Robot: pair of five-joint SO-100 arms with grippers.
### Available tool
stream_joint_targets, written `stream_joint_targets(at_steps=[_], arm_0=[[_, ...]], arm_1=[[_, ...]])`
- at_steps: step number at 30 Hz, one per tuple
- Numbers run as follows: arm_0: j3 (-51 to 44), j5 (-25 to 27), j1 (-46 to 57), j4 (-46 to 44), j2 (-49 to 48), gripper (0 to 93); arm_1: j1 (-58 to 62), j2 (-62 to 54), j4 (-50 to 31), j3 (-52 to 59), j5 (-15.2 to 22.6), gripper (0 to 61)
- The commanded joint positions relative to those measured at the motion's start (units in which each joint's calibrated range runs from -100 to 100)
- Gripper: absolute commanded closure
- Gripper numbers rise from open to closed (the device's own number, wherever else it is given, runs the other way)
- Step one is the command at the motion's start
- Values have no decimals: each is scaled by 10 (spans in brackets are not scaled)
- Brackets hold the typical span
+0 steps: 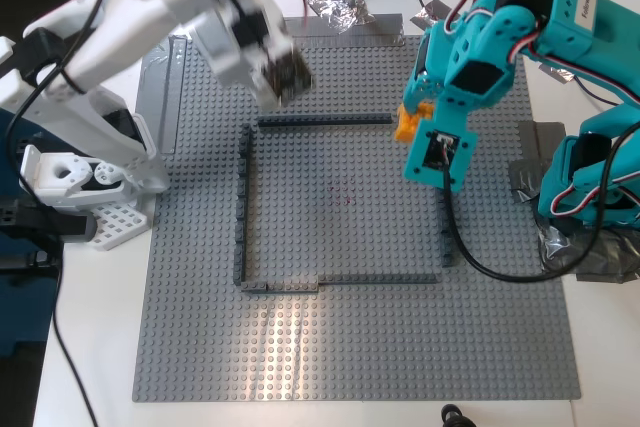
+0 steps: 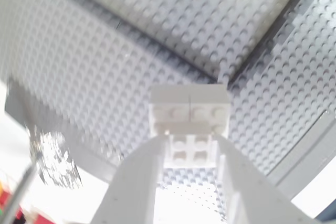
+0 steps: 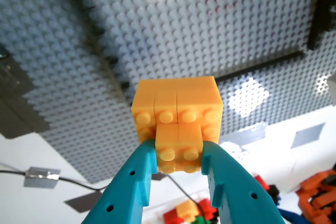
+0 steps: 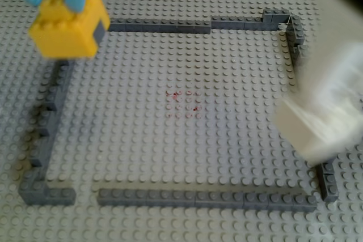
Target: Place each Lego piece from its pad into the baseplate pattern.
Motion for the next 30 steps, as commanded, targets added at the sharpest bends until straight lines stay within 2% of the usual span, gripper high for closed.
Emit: stream_joint_targets(at_steps=[1, 5, 11, 19, 30], arm_0=[[11, 1, -17, -5, -9, 927], [52, 3, -27, -32, -9, 927], [95, 4, -42, -63, -7, 927], [60, 0, -53, -81, 82, 927], [-9, 0, -51, -81, 156, 927]], arm_1=[[124, -36, -77, 80, -8, 612], [195, 5, -160, 116, -16, 612], [255, 98, -250, 94, -21, 612], [262, 146, -300, 103, -18, 613], [243, 158, -313, 91, -17, 613]])
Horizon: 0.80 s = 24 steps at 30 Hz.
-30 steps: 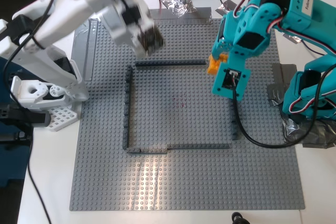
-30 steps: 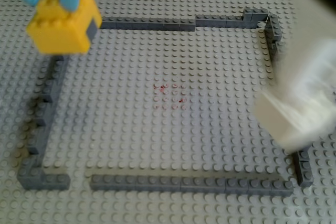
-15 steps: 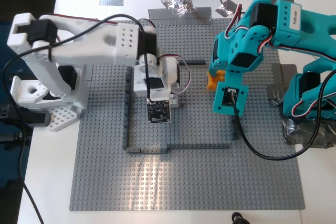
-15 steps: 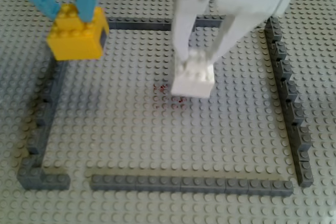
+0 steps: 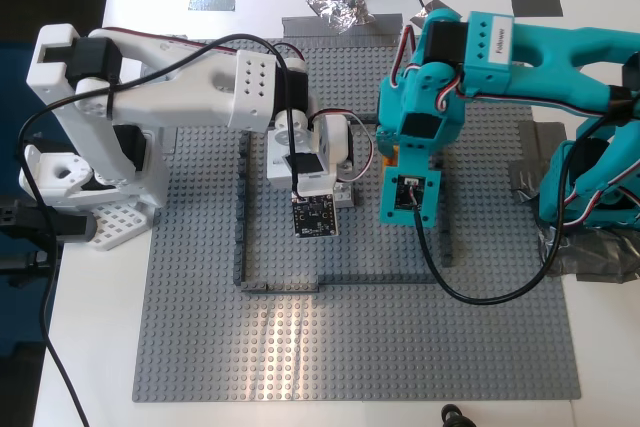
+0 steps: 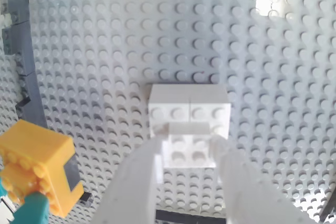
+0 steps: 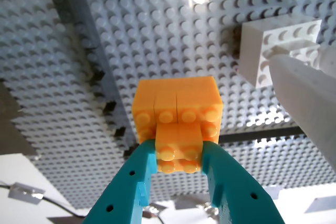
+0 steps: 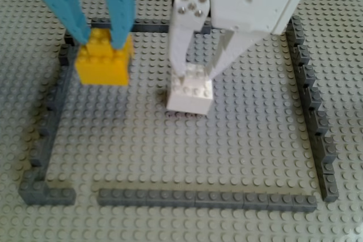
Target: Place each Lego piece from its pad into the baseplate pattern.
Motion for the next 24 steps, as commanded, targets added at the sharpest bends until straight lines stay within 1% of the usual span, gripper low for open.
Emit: stream_joint_targets(at_steps=[1, 17, 21, 24], arm_0=[[-51, 1, 2, -5, 22, 927], [-55, 1, 2, -7, 37, 927], [-51, 1, 1, -8, 37, 927], [-50, 1, -1, -15, 37, 927]], arm_1=[[-9, 0, -7, -29, 0, 613], [-27, 15, -29, -28, -6, 613], [-28, 17, -22, -31, -5, 613], [-26, 18, -2, -42, -4, 613]])
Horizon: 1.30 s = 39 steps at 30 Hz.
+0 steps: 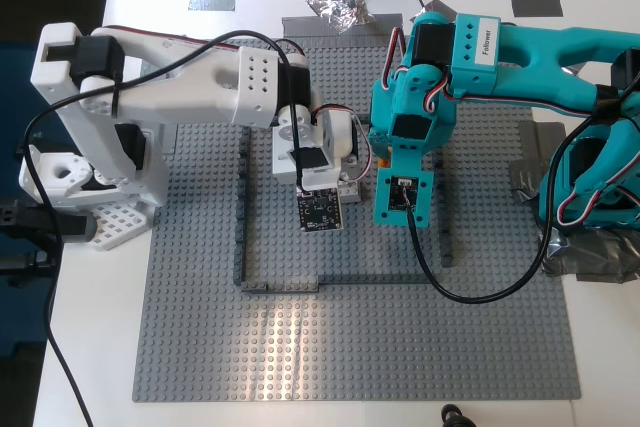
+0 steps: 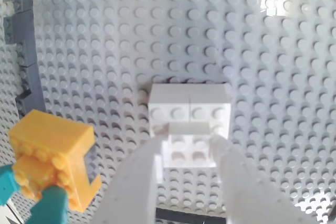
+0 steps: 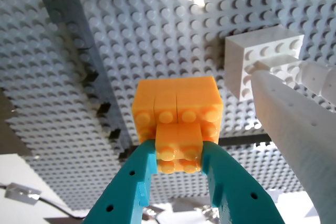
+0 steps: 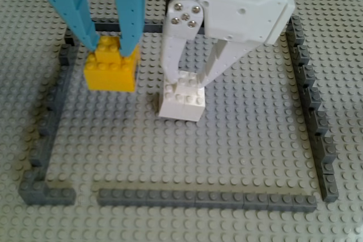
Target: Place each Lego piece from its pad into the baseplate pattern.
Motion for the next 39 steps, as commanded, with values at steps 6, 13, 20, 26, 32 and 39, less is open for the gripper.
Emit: stream_joint_targets(at_steps=[6, 13, 20, 26, 32, 39], arm_0=[[-20, -1, 0, -21, -2, 927], [-20, -1, 3, -20, -2, 927], [-19, -1, 3, -16, -2, 927], [-19, -1, 4, -15, -2, 927], [-19, -1, 4, -15, -2, 927], [-19, -1, 4, -15, -2, 927]], arm_1=[[-7, 0, 42, -44, 1, 613], [-1, -6, 27, -36, 7, 613], [14, -10, 18, -29, 16, 613], [16, -12, 15, -26, 17, 613], [15, -16, 9, -18, 14, 405], [15, -29, 7, -20, 20, 385]])
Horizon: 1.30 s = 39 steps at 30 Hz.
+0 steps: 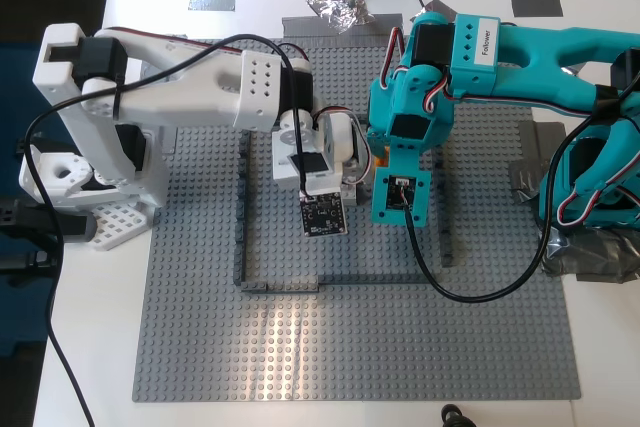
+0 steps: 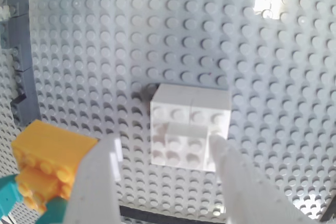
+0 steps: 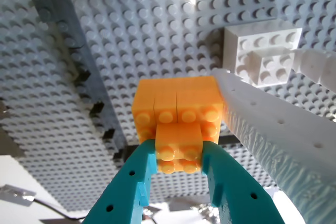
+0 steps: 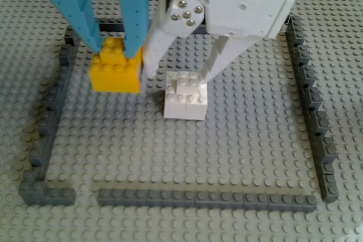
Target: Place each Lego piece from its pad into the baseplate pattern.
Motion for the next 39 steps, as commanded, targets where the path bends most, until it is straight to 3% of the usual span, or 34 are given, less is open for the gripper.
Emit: stream_joint_targets(at_steps=[1, 8, 14, 16, 17, 21, 29, 39], arm_0=[[-19, -2, 4, -1, -3, 927], [-19, -2, 4, -1, -3, 927], [-19, -2, 4, -1, -3, 927], [-19, -2, 4, -1, -3, 927], [-19, -2, 4, -1, -3, 927], [-19, -2, 4, -1, -3, 927], [-18, -2, 1, -4, -1, 927], [-29, -2, -2, -7, 44, 927]], arm_1=[[1, -41, 2, -21, 4, 385], [-9, -73, 62, -89, 6, 385], [-31, -111, 158, -189, 16, 390], [-44, -127, 188, -202, 23, 465], [-56, -143, 214, -204, 24, 548], [-91, -192, 269, -185, 30, 611], [-220, -304, 309, -120, 45, 612], [-495, -249, 337, -189, 29, 612]])
